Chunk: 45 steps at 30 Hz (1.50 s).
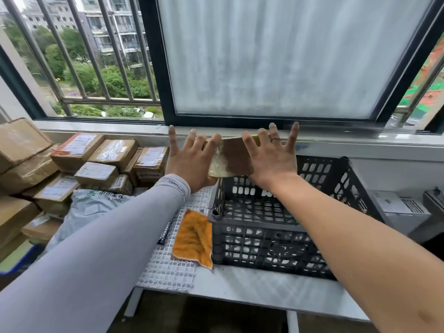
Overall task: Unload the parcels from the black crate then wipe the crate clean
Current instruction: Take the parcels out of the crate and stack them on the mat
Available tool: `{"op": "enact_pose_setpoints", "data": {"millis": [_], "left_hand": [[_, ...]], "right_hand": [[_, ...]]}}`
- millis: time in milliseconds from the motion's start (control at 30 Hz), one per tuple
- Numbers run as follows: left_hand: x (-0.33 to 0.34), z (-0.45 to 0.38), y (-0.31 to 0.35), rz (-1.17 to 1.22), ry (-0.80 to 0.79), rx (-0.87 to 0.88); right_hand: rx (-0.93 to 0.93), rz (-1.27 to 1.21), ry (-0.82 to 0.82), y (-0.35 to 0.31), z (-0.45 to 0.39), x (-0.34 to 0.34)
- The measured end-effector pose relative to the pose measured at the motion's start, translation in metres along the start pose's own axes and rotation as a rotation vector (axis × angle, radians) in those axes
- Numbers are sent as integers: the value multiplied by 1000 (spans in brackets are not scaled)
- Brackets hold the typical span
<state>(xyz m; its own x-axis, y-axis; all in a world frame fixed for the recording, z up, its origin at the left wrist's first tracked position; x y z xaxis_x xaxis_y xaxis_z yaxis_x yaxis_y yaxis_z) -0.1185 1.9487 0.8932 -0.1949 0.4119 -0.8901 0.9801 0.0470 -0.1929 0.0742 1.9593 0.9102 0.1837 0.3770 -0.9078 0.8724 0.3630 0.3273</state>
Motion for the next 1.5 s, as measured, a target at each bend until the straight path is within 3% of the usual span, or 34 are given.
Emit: {"op": "enact_pose_setpoints", "data": {"millis": [233,867,1067,1500], "left_hand": [[9,-4,-47,0,17,2],[51,-11,-254,97,39,96],[50,-3,-277,83,23,115],[36,19,-297,38,61,-28]], "right_hand": [[10,-8,24,-39,-30,-6],[60,37,32,-217,-119,-52],[65,37,24,-241,-119,-64],[-22,-27,81,-255,-125,-73]]}}
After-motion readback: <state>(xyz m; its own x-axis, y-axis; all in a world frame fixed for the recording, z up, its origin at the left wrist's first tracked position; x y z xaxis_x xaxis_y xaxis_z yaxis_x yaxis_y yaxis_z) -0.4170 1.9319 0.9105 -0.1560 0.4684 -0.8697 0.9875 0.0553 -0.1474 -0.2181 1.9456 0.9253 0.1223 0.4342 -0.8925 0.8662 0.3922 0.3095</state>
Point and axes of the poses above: each hand's wrist, its own z-axis away from the middle knuckle, its own x-axis out of the palm, y = z × x, the point moved 3 cm from there along -z, towards the middle knuckle, and after that the axes turned 11 degrees about -x, right-handed, at the moved point
